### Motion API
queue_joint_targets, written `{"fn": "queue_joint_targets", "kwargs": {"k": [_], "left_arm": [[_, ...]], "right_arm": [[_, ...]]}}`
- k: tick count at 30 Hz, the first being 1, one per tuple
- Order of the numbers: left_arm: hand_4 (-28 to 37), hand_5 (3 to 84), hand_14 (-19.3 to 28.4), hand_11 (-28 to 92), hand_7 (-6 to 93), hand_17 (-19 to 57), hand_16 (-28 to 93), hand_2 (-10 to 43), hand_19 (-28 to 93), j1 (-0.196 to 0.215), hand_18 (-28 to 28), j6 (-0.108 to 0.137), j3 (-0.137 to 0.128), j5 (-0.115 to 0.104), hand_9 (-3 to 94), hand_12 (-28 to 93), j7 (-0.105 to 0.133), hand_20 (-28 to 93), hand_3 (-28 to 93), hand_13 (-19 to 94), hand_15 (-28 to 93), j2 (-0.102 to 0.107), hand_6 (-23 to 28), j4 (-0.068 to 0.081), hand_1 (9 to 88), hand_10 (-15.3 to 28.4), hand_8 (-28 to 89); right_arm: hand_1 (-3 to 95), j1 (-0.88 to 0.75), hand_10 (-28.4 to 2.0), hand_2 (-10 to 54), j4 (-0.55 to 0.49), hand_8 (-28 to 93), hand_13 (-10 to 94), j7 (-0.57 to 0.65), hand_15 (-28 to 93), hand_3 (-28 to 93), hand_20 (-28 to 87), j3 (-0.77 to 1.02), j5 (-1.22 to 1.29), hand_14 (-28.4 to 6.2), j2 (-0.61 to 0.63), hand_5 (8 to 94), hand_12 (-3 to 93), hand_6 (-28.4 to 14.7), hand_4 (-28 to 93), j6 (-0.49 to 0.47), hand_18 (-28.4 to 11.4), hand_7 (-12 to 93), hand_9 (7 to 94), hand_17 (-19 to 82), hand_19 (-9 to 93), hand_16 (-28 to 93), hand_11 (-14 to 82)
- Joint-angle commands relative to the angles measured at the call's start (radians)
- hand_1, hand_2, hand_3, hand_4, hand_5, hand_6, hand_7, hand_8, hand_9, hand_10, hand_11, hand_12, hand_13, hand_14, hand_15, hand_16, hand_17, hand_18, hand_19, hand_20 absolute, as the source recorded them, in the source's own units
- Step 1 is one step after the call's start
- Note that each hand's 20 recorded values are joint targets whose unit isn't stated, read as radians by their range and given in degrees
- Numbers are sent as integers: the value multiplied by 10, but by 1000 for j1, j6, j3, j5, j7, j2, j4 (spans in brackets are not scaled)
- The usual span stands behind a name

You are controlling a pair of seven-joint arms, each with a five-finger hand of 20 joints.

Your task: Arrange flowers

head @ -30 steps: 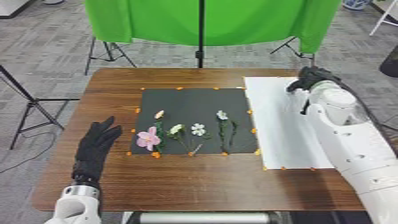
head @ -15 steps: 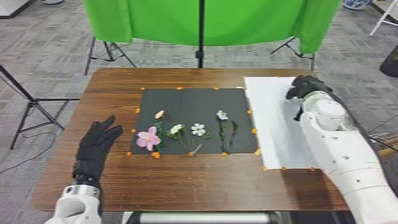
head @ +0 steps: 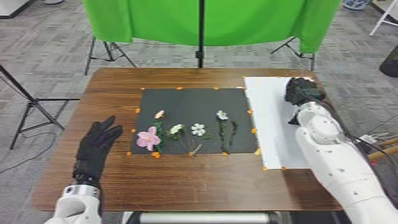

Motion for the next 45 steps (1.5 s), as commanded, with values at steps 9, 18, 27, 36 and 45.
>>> {"fn": "queue_joint_targets", "kwargs": {"k": [9, 18, 27, 36, 45], "left_arm": [[-283, 414, 138, 158, 63, 52, 15, 51, 13, 7, 101, -18, -1, 3, 435, 131, -6, 166, 635, 334, 94, -5, 41, 6, 184, 131, -55], [-283, 403, 135, 158, 61, 51, 13, 50, 13, 4, 101, -17, 3, 3, 429, 129, -4, 164, 638, 330, 93, -7, 36, 9, 183, 127, -53], [-283, 396, 136, 159, 61, 50, 13, 47, 13, 10, 102, -12, -2, 1, 428, 128, -2, 164, 639, 329, 93, -7, 35, 6, 186, 127, -52], [-282, 396, 137, 159, 59, 49, 15, 40, 13, 10, 102, -16, -3, 4, 428, 128, -3, 163, 639, 329, 93, -8, 36, 5, 193, 127, -52], [-279, 399, 137, 159, 61, 49, 16, 36, 13, 12, 102, -16, -3, 5, 430, 127, -2, 164, 638, 331, 94, -7, 37, 4, 199, 129, -53]], "right_arm": [[604, -250, -69, -95, -578, 75, 906, 15, 607, 579, 593, -143, 301, -6, 207, 779, 393, 12, -154, -165, -108, 233, 929, 646, 932, 332, 90], [593, -284, -72, -95, -581, 81, 905, 5, 604, 587, 592, -174, 294, -4, 183, 769, 401, 14, -144, -157, -107, 232, 923, 645, 932, 336, 82], [529, -339, -103, -95, -618, 66, 894, 20, 605, 583, 591, -120, 328, -7, 189, 696, 359, 5, -129, -213, -108, 208, 851, 636, 932, 342, 135], [316, -364, -138, -95, -657, -85, 885, 9, 600, 659, 585, -91, 336, -22, 196, 608, 234, -11, -148, -255, -121, 145, 799, 624, 932, 339, 236], [238, -402, -147, -95, -710, -77, 894, 28, 596, 595, 588, 6, 279, -29, 183, 590, 245, -23, -164, -217, -133, 115, 829, 631, 932, 338, 273]]}}
